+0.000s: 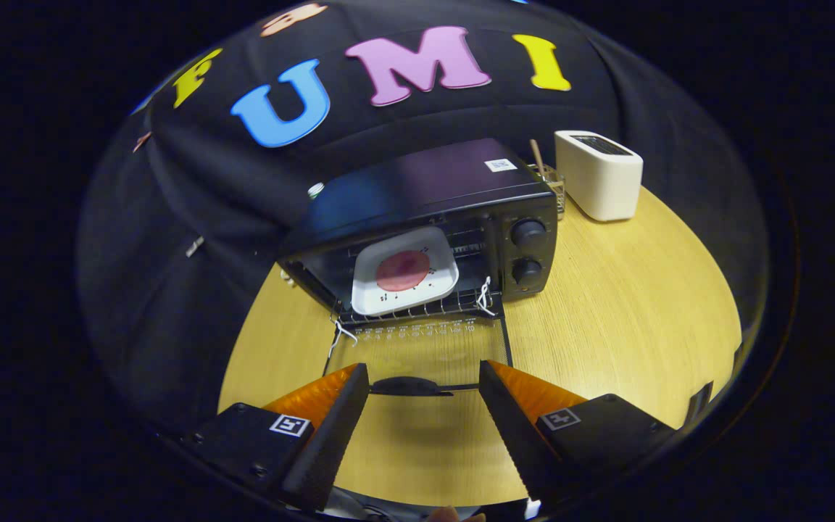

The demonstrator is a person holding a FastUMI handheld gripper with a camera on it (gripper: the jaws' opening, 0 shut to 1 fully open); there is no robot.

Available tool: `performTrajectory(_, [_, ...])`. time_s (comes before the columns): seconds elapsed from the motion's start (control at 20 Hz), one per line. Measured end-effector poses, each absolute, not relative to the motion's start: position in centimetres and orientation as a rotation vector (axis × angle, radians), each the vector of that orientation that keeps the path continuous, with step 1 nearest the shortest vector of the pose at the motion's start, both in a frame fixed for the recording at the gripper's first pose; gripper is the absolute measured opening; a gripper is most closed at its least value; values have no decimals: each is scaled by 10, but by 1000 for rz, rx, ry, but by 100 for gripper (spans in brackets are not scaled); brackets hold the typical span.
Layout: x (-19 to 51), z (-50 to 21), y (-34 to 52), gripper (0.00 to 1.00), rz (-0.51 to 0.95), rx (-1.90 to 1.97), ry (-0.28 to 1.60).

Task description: Open the toaster oven, put the food inside, and close the toaster oven door.

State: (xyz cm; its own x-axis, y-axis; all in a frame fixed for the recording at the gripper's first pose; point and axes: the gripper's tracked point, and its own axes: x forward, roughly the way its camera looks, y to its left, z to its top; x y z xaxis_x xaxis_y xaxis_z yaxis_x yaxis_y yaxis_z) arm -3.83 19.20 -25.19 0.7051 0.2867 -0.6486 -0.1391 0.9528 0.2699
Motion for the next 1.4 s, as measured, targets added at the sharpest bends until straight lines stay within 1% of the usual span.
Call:
performTrajectory(0.2, [-70,-291,216,99,299,62,804])
performTrajectory(0.35, [-75,-321,222,99,300,18,862])
performTrajectory(0.55, [-61,-342,228,99,264,-25,885])
performTrajectory(1.05, [-36,-395,228,99,134,23,1007])
performTrajectory(1.25, [-29,-394,228,100,152,-46,962])
performTrajectory(1.4, [-28,-372,228,99,182,-88,862])
